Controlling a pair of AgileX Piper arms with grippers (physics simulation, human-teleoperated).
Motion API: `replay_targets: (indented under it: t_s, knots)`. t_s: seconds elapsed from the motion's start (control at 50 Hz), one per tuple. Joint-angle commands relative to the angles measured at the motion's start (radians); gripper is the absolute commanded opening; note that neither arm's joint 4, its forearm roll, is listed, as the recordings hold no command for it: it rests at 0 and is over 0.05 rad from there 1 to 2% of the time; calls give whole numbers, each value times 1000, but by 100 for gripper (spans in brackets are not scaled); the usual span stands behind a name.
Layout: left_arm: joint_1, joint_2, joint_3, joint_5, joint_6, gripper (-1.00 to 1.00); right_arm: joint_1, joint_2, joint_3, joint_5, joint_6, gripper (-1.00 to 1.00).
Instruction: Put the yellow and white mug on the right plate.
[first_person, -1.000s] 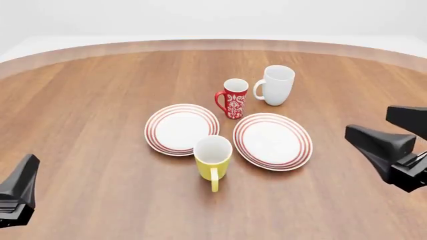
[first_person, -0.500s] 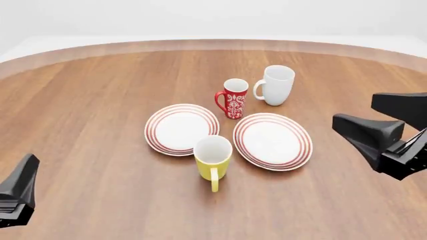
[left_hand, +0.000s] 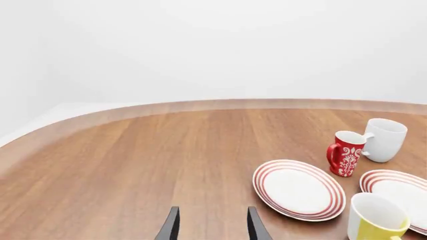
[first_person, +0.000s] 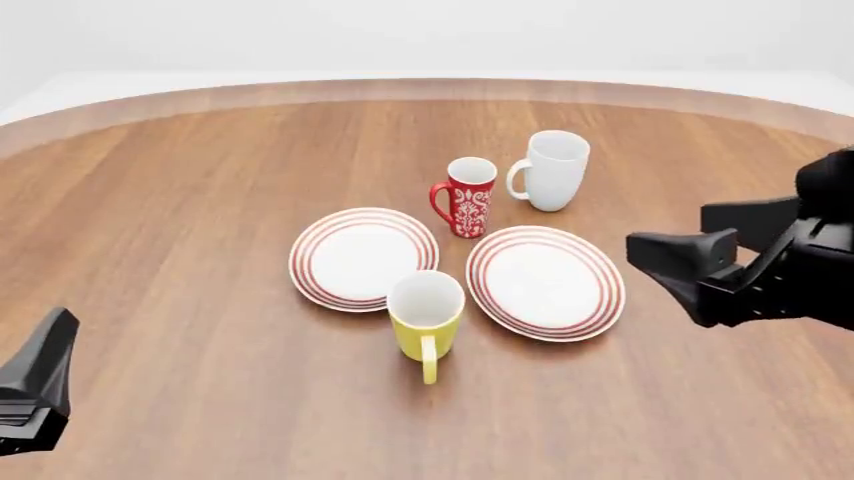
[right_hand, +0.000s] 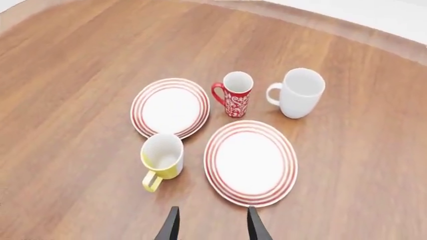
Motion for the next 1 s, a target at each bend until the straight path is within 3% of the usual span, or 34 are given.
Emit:
replay_targets:
  t_s: [0.02,0.1,0.18,0.2,0.42,0.6,1.0]
  knots:
    - [0,0,0,0,0,100,2,63,-11,25,32,100]
    - [0,0,0,0,0,100,29,93,0,24,66,100]
    - [0,0,0,0,0,100,39,101,-3,26,64,100]
    - [0,0,0,0,0,100,44,110,-4,29,88,100]
    - [0,0,0,0,0,100,80,161,-10,11,106,100]
    - [0,0,0,0,0,100,101,194,-41,16,172,100]
    - [0,0,0,0,0,100,128,328,-131,0,189,100]
